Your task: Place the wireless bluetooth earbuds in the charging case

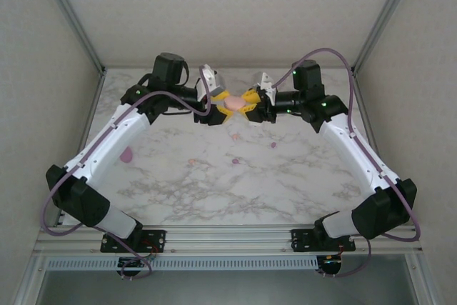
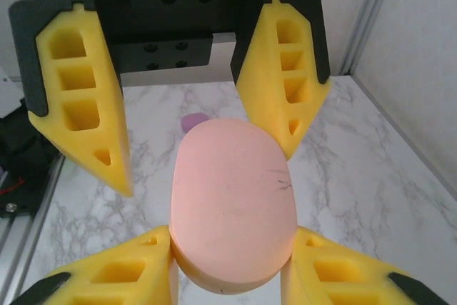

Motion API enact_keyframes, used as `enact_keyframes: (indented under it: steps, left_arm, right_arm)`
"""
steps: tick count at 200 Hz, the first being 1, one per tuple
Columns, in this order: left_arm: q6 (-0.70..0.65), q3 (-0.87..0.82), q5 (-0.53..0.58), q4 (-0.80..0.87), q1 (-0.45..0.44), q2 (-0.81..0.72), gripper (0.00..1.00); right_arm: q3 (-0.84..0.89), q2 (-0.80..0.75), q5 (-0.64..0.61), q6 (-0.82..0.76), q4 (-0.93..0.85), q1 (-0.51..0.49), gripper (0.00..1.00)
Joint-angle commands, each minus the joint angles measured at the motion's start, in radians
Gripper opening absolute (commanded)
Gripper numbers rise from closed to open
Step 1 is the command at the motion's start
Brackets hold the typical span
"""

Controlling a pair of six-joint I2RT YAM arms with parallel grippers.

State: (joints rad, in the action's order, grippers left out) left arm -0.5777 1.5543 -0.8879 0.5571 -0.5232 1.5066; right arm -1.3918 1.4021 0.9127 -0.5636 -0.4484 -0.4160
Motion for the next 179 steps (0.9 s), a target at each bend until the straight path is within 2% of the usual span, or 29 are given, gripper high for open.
enact_keyframes:
  steps: [1,22,59,105,139,163,179]
  left_arm:
    - [-0.028,-0.029,0.024,-0.010,-0.008,-0.025,0.67]
    - [0.005,-0.037,0.014,-0.039,-0.005,-0.020,0.68]
    - [0.119,-0.069,-0.047,-0.189,-0.006,-0.021,0.67]
    - [0.207,-0.092,-0.081,-0.290,-0.006,-0.020,0.60]
    - [0.225,-0.092,-0.082,-0.290,-0.006,-0.012,0.52]
    - [0.235,-0.101,-0.070,-0.303,-0.007,-0.017,0.52]
    - [0.252,-0.113,-0.056,-0.329,-0.005,-0.022,0.57]
  right_arm:
    - [-0.030,0.003,0.077,0.043,0.026,0.015,0.30]
    - [-0.017,-0.004,0.095,0.076,0.070,0.019,0.31]
    - [0.008,-0.018,0.090,0.117,0.129,0.020,0.31]
    - [0.051,-0.037,0.059,0.155,0.198,0.022,0.31]
    - [0.084,-0.051,0.067,0.200,0.276,0.025,0.31]
    - [0.117,-0.069,0.071,0.262,0.368,0.034,0.32]
    - [0.141,-0.079,0.074,0.302,0.429,0.042,0.32]
